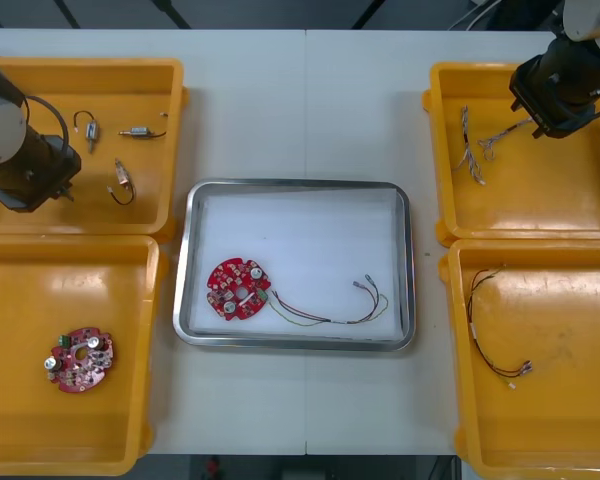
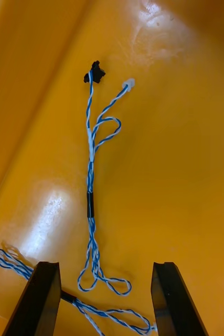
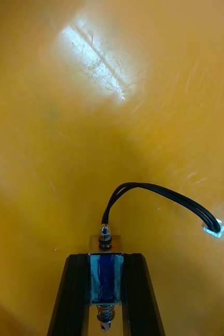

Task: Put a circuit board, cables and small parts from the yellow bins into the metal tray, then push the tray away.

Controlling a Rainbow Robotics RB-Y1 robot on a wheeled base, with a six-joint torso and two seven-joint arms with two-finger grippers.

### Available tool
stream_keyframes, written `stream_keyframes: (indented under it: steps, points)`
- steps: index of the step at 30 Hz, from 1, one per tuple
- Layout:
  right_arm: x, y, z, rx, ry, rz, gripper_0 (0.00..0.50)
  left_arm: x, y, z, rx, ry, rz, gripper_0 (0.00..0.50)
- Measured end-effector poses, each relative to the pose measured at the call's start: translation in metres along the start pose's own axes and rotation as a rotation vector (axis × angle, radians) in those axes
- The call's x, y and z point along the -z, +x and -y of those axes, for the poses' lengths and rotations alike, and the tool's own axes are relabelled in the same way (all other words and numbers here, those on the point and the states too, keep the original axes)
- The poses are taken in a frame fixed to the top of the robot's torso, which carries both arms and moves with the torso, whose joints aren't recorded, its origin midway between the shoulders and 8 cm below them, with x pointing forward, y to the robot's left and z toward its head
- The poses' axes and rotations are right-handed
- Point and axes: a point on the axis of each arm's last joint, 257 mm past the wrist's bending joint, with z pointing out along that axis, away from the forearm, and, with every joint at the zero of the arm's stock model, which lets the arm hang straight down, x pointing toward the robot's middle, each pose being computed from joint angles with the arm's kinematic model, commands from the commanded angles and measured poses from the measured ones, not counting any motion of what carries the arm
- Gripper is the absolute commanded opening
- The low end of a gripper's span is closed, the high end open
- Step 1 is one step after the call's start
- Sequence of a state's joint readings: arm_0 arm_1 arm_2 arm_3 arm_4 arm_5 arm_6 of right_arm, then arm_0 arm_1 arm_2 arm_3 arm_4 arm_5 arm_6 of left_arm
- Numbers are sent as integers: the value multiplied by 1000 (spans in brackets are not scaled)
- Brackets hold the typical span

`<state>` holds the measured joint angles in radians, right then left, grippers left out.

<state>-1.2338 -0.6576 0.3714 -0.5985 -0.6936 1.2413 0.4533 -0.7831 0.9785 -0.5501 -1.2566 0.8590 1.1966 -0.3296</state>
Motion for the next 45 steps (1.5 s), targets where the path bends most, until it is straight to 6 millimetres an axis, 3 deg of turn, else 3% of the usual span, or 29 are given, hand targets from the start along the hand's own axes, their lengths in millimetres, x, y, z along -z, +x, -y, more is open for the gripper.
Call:
stream_keyframes:
  steps: [10,18,27,35,45]
  points:
    - [-19,-7,12,54,2,12,500,44,-26,14,-78,-9,-11,0]
    - [-28,-4,7,99,-8,39,500,84,-23,24,-89,-17,-42,0]
    - [-36,4,-10,139,-62,62,500,131,2,30,-170,-29,-86,0]
    - [-46,9,-5,126,-60,61,500,150,33,43,-257,11,-137,0]
    - [-48,16,-7,132,-61,53,500,167,72,73,-308,93,-148,0]
